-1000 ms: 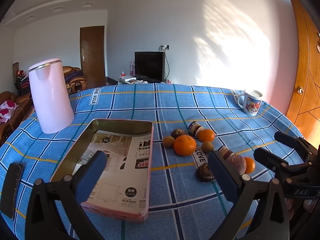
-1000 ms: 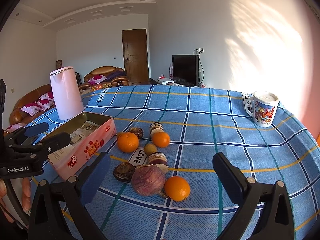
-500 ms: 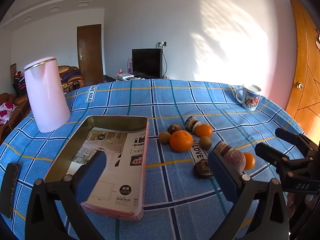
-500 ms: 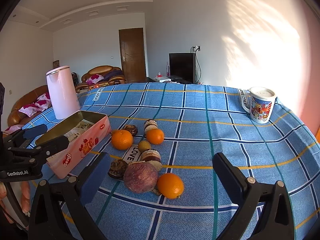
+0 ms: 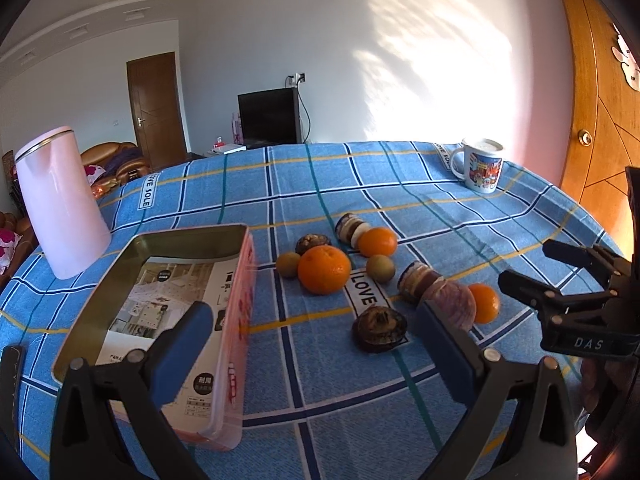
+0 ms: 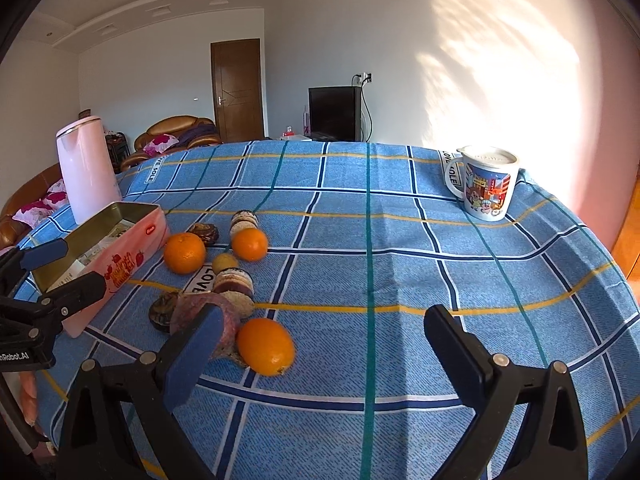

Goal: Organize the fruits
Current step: 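Grasp the dark brown round fruit with left tool while right tool grasps an orange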

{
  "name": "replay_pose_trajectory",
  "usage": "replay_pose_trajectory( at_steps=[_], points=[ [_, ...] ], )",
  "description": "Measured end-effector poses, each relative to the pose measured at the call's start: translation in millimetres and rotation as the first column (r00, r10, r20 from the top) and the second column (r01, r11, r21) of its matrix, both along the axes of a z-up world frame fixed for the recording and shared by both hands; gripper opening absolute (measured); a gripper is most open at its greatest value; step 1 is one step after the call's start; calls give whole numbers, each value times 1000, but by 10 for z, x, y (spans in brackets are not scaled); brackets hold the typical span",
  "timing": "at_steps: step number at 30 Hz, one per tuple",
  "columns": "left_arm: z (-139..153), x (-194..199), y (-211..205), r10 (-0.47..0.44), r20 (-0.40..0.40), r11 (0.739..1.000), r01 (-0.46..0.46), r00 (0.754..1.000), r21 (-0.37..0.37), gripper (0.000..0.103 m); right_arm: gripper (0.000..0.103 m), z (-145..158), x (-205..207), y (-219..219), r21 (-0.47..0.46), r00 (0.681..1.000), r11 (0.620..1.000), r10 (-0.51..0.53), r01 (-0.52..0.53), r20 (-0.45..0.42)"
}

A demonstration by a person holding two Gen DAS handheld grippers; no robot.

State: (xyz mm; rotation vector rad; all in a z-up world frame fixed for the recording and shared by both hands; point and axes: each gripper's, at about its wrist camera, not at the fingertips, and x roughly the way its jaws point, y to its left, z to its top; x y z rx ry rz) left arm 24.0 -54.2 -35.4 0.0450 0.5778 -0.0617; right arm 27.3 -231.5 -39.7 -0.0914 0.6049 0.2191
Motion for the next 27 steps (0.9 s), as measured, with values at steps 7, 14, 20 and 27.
replay_pose_trajectory(
  at_steps=[7,14,20,27],
  points=[
    [-86,146,-172,-60,-45,997,62,997,42,90,69,-143,122,42,23,992,996,82,-80,-93],
    [-237,293,-248,-103,-147,994,108,984,29,81,66,-214,169,88,56,978,989,144,-137,-150],
    [-345,418,-256,-145,-236,989,143,961,-23,62,59,-252,220,12,151,962,976,186,-157,-199],
    [-346,504,-240,-183,-260,983,168,948,-79,42,49,-299,255,51,194,929,953,275,-231,-246]
  ],
)
